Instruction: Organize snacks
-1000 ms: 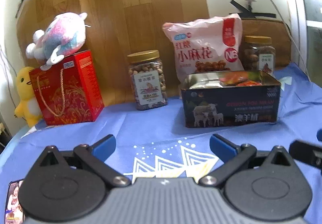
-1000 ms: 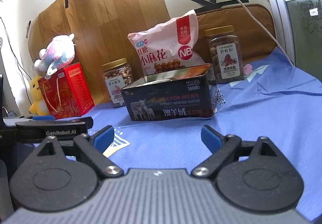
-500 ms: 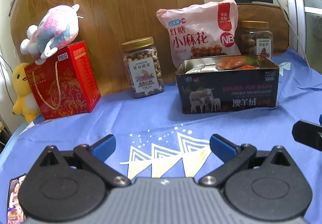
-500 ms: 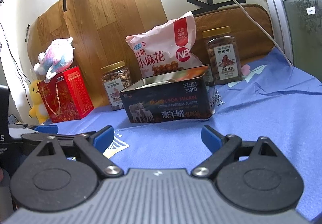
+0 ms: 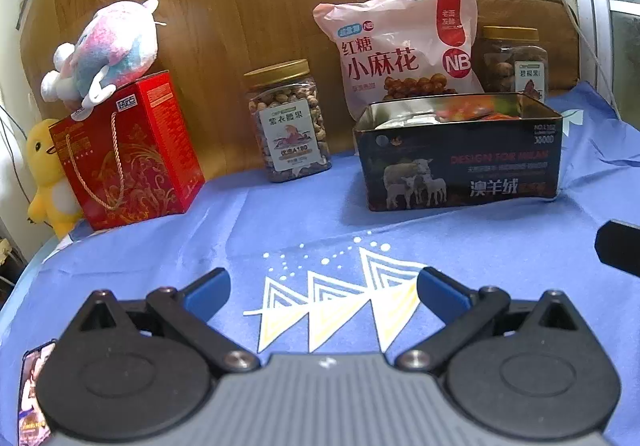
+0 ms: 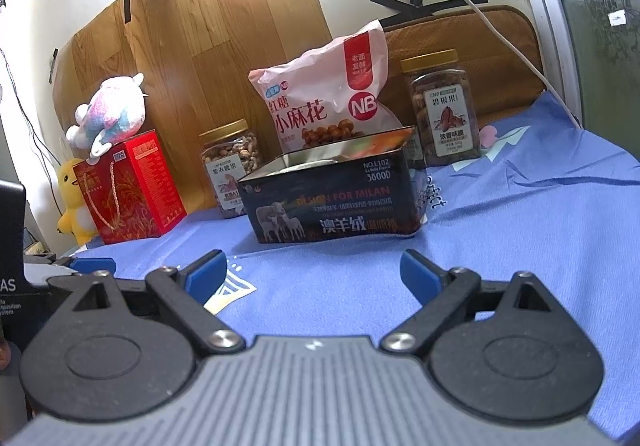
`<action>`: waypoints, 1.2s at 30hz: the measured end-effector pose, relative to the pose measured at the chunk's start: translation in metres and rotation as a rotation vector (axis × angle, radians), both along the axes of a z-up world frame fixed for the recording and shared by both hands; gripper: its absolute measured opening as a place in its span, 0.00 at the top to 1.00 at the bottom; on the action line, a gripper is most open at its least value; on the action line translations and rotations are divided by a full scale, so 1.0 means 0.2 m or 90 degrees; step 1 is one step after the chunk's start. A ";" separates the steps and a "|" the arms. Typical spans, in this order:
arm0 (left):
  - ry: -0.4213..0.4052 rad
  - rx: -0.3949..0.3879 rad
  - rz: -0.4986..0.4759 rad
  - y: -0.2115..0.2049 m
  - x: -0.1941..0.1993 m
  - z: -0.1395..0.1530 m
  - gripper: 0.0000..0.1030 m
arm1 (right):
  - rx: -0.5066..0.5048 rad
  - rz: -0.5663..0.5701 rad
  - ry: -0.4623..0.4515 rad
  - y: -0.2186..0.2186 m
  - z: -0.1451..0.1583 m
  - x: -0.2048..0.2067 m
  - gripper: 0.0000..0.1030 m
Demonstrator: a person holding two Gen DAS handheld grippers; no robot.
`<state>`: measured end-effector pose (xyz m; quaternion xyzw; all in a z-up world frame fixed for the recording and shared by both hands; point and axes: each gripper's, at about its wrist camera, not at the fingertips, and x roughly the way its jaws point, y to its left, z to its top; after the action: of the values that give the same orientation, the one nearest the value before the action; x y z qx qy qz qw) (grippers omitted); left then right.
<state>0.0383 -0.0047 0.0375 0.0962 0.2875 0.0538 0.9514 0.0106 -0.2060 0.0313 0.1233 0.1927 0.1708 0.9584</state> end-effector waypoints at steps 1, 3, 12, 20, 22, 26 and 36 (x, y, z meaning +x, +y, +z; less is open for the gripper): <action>-0.002 0.001 0.002 0.00 0.00 0.00 0.00 | 0.000 0.000 0.000 0.00 0.00 0.00 0.07; -0.009 0.004 0.006 0.00 -0.01 0.01 0.00 | 0.000 0.000 -0.001 0.00 0.00 0.00 0.07; -0.076 -0.007 0.022 0.03 -0.06 0.09 0.00 | 0.000 -0.002 -0.003 0.00 0.00 0.00 0.07; -0.086 0.027 0.057 0.01 -0.07 0.09 0.00 | 0.002 -0.006 -0.004 -0.01 0.00 0.00 0.07; -0.068 0.020 0.054 0.01 -0.06 0.09 0.00 | 0.002 -0.007 -0.004 -0.01 0.00 0.00 0.07; -0.038 0.004 0.035 0.01 -0.05 0.07 0.00 | 0.003 -0.010 0.000 -0.01 -0.01 0.00 0.07; 0.051 -0.007 0.010 -0.01 -0.01 -0.02 0.00 | 0.004 -0.012 0.005 -0.01 -0.01 0.00 0.07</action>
<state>0.0367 -0.0059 0.0343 0.0908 0.3263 0.0559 0.9392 0.0111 -0.2080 0.0285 0.1287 0.1944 0.1621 0.9588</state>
